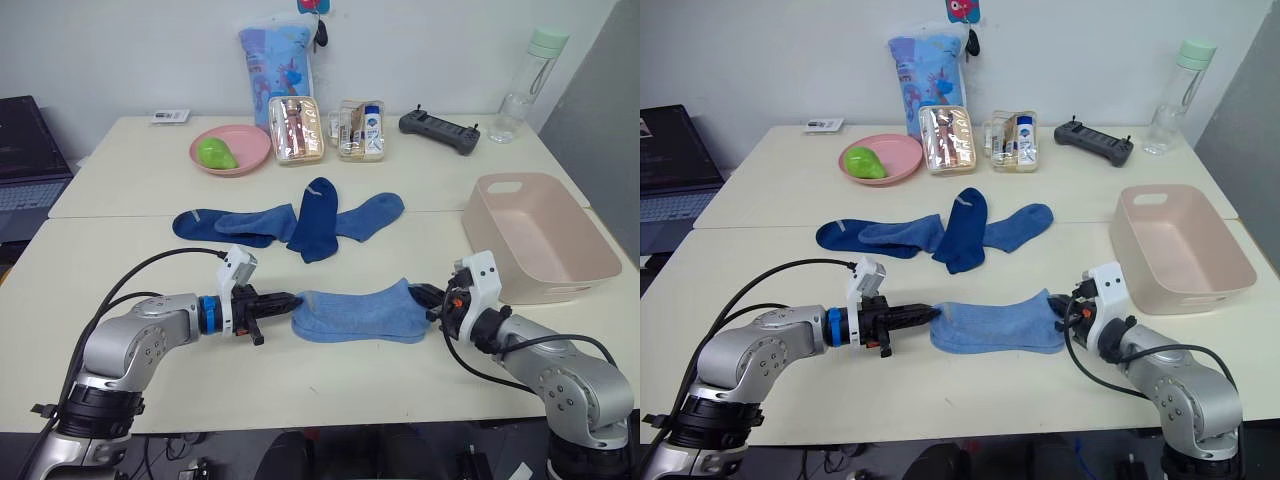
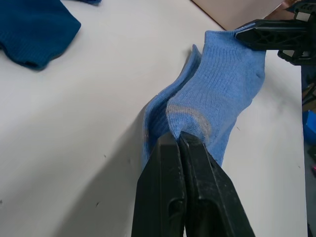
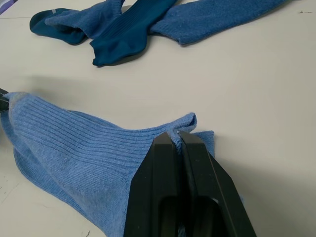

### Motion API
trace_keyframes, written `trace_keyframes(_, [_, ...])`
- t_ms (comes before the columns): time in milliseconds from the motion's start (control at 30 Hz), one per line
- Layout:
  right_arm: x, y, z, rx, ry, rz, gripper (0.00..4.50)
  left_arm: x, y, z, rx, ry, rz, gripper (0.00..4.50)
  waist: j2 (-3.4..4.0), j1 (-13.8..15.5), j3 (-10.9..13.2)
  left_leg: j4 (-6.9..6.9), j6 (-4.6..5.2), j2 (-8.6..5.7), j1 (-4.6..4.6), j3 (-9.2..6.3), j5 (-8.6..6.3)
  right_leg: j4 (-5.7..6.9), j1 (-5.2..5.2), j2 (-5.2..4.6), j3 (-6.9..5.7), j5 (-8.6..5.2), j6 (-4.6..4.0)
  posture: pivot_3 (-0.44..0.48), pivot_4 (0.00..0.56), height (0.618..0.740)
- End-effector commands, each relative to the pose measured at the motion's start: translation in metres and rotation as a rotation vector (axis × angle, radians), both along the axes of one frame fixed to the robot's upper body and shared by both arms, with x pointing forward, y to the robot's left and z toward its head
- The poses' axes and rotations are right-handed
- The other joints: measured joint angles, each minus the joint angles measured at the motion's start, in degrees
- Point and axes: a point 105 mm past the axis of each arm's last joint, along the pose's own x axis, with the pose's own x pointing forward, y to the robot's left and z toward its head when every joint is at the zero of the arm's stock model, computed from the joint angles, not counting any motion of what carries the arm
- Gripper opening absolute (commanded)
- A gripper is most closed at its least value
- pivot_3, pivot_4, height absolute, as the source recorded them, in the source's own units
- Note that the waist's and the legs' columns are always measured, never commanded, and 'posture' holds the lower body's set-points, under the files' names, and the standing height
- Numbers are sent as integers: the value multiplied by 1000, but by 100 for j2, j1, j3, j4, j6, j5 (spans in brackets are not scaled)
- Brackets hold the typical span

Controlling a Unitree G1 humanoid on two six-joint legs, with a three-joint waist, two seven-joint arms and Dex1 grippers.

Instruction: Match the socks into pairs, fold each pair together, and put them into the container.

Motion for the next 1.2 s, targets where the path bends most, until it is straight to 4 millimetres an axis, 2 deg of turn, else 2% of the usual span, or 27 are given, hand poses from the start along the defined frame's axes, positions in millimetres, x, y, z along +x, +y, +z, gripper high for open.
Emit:
trace_keyframes(33, [-2,5,13,9,-58,21,26,-6,1,9,-23,0,-32,0,0,0,0,0,0,0,0,0,0,0,0,0,0,0,0,0,150,740])
trace_keyframes(233, [0,7,7,10,-42,20,26,-5,1,-1,6,11,-11,0,0,1,0,0,0,0,0,-1,0,1,0,0,0,0,0,0,150,740])
trace_keyframes(467, [0,1,-5,-25,-23,8,26,2,-3,-9,21,-17,14,0,0,0,0,0,0,0,0,-1,0,0,0,0,-1,0,0,0,150,740])
trace_keyframes(767, [0,0,-10,-26,-17,2,26,3,-9,-15,48,-38,-3,0,0,0,0,0,0,0,1,0,0,1,1,0,0,0,0,0,150,740])
trace_keyframes(900, [1,2,-12,-37,-14,4,26,10,-7,-12,49,-98,25,0,0,2,0,0,0,0,0,0,0,1,1,0,0,0,0,0,150,740])
trace_keyframes(1000, [3,4,-10,-26,-26,2,0,12,-8,-8,35,-130,30,567,-1,2,0,2,0,0,0,0,0,1,2,0,0,0,0,0,150,740])
trace_keyframes(1200, [6,4,-6,-8,-45,-4,0,8,-5,-1,4,-127,28,2459,-1,0,0,1,0,0,0,0,0,1,1,0,-1,0,0,0,150,740])
